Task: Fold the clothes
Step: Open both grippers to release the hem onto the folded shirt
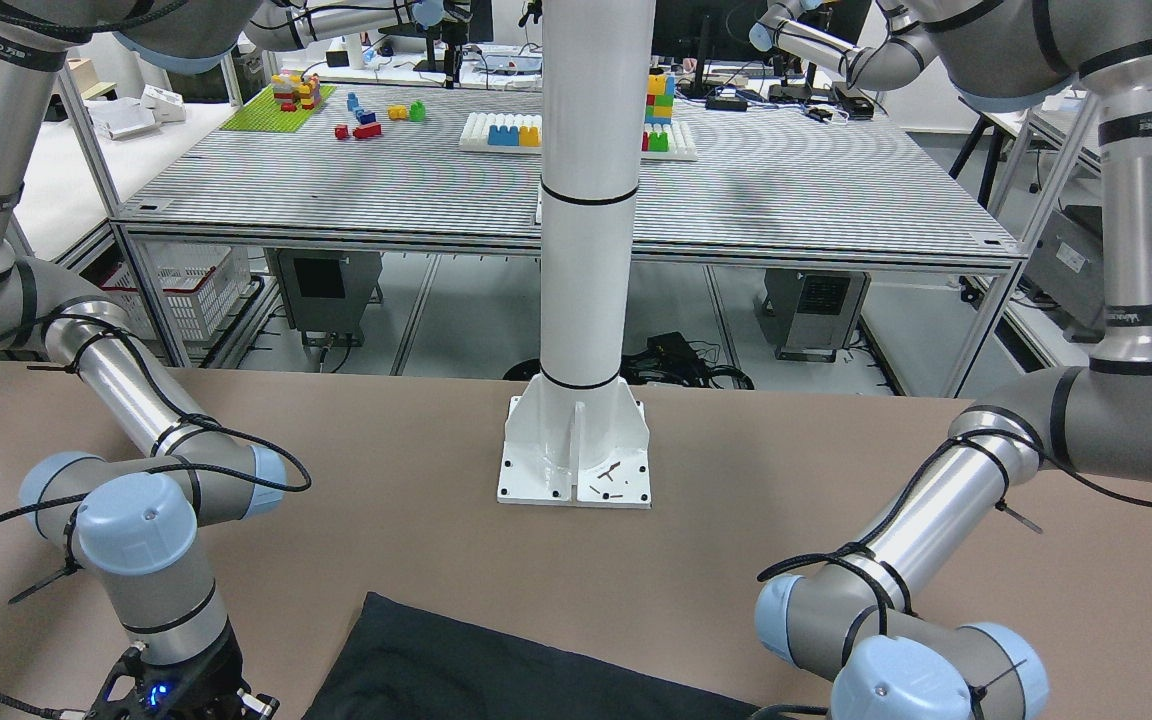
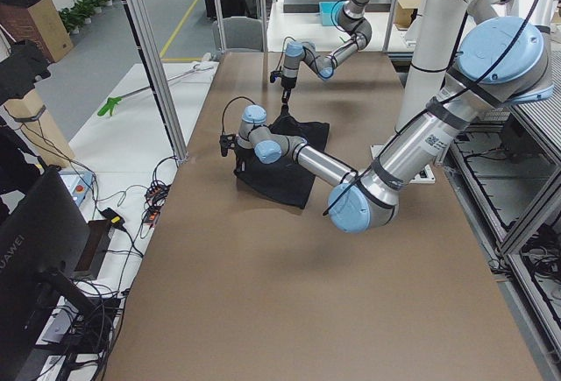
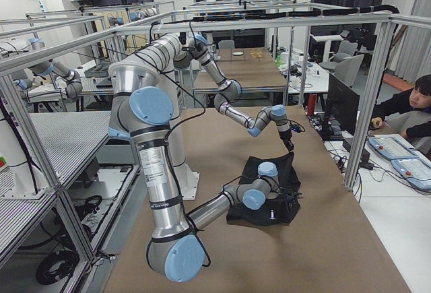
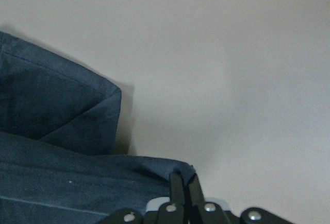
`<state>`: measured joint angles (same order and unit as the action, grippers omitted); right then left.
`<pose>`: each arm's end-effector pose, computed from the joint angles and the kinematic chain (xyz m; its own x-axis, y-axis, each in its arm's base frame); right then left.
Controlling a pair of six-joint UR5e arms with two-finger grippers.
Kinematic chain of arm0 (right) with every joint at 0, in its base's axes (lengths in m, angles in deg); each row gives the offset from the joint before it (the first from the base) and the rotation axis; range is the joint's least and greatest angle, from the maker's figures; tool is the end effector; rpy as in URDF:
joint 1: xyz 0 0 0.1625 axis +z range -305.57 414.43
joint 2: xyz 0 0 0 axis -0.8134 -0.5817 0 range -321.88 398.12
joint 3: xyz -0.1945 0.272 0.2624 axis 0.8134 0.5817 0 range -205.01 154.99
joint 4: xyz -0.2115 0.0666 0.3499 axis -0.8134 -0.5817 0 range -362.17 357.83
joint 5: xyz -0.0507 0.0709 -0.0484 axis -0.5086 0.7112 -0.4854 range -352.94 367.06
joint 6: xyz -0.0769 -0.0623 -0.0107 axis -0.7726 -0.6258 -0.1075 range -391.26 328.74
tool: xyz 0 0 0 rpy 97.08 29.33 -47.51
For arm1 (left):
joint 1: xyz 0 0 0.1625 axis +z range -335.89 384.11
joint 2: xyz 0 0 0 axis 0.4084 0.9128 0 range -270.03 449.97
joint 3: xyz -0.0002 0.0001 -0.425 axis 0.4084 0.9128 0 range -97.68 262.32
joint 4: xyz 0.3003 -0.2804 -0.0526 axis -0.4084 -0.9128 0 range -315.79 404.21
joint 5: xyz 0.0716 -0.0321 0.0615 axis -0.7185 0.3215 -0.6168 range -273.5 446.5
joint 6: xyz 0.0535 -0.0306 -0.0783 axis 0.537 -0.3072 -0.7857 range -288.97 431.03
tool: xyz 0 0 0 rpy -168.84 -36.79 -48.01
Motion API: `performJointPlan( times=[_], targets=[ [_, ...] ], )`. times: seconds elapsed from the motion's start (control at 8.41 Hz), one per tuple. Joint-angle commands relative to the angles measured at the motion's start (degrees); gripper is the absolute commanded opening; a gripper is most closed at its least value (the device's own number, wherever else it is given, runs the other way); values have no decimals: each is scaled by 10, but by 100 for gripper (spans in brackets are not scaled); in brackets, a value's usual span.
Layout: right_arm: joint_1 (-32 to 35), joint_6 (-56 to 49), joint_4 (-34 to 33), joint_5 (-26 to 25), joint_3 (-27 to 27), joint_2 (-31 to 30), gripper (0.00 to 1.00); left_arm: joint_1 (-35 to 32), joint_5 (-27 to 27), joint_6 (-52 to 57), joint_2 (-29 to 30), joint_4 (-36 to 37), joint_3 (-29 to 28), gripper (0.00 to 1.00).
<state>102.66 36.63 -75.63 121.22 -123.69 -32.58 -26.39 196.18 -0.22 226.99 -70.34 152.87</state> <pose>-0.3451 -0.5253 0.3746 0.6242 0.1834 0.7594 -0.2746 0.9615 -0.0065 0.4280 -0.6760 0.2497 0.5491 -0.1902 -0.8139 0.4022 0.9137 0.0578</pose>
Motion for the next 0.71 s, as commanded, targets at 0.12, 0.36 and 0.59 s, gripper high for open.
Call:
performJointPlan(
  times=[0.12,0.36,0.59],
  targets=[
    [17,-62,0,-7,15,27,94,-25,22,104,0,-23,-13,95],
    [23,-97,1,20,0,21,94,-38,98,115,-28,-25,16,95],
    [21,-98,2,17,-4,14,94,-25,99,117,-115,-26,113,95]
  ],
)
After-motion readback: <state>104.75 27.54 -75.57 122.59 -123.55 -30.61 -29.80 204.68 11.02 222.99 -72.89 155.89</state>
